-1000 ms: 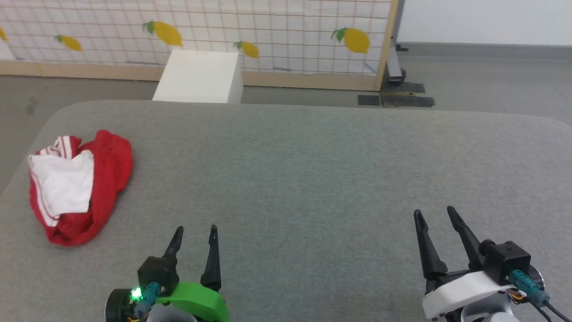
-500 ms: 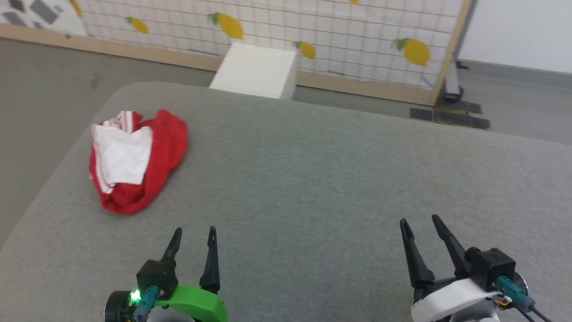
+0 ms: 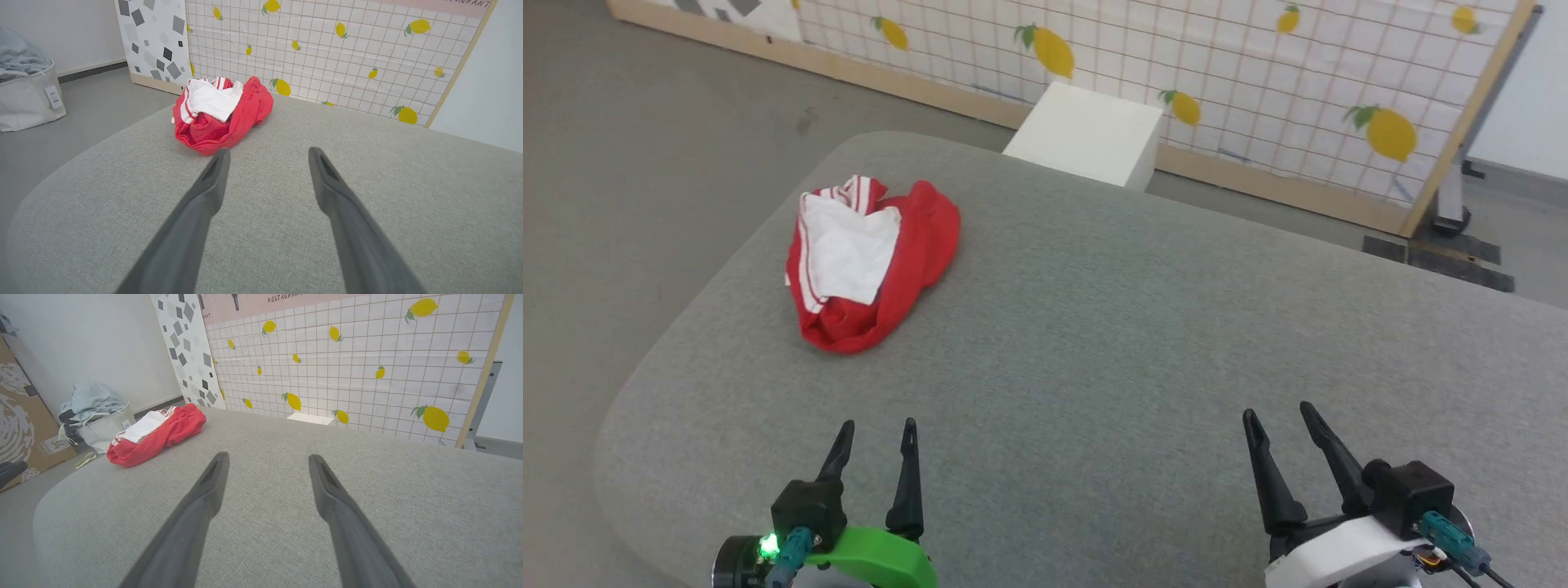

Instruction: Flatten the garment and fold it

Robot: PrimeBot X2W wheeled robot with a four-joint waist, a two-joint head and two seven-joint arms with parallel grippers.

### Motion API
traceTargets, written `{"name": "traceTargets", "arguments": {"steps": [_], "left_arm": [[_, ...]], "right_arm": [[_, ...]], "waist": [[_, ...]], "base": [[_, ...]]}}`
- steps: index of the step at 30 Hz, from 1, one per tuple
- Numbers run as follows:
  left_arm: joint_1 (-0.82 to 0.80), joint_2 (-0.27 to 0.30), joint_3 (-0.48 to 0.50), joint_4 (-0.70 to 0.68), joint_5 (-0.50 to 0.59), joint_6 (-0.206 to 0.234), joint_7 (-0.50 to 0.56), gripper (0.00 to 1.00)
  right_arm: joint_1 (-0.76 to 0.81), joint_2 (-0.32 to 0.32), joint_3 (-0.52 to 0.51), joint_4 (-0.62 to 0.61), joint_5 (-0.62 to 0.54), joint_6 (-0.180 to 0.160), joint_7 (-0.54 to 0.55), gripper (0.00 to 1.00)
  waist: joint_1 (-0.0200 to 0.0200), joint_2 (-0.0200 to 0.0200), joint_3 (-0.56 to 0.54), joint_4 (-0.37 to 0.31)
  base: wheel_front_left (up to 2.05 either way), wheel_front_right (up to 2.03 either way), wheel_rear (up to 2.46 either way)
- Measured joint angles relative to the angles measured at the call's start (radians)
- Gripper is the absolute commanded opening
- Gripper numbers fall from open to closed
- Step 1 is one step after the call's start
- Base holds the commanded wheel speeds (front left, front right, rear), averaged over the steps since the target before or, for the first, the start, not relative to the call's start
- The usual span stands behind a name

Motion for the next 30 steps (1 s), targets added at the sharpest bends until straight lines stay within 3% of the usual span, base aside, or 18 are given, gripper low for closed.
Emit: {"name": "traceTargets", "arguments": {"steps": [12, 30], "left_arm": [[0.000, 0.000, -0.008, -0.007, -0.001, 0.002, 0.000, 1.00], [-0.003, 0.000, -0.007, -0.014, -0.007, 0.003, 0.000, 1.00]], "right_arm": [[0.000, 0.000, 0.000, 0.001, 0.001, 0.000, 0.000, 1.00], [-0.002, 0.000, -0.008, -0.001, -0.002, 0.000, 0.000, 1.00]], "waist": [[0.0000, 0.0000, 0.017, 0.049], [0.0000, 0.0000, 0.038, 0.047]], "base": [[0.00, 0.00, 0.00], [0.00, 0.00, 0.00]]}}
